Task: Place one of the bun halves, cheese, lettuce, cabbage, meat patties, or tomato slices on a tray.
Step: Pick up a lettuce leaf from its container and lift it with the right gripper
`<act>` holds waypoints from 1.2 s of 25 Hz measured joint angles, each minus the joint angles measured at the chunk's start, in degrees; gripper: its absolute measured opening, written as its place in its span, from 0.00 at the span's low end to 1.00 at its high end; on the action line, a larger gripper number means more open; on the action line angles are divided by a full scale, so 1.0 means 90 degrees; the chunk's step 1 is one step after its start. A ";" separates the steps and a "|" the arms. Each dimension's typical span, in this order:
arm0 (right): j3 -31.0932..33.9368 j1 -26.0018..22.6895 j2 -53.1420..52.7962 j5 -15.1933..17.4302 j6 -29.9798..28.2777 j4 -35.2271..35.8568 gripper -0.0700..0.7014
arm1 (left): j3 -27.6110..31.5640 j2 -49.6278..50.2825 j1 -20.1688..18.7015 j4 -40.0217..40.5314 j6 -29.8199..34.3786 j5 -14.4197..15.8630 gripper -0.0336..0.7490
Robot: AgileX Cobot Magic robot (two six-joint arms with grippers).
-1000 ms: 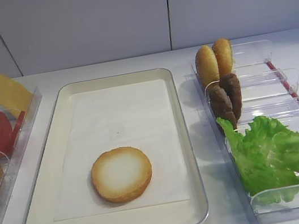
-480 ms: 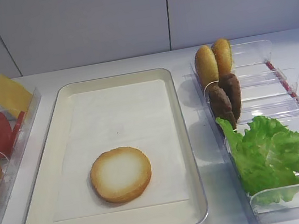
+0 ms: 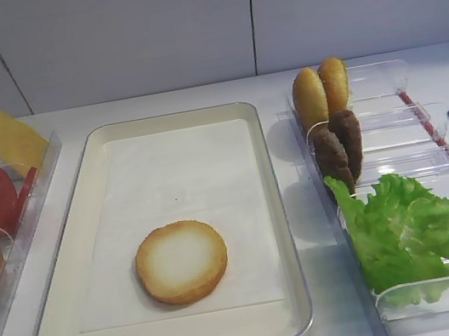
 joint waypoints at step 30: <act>-0.1886 0.3673 0.3597 -0.0449 0.3536 -0.2594 0.14 | 0.0000 0.0000 0.0000 0.0000 0.0000 0.0000 0.48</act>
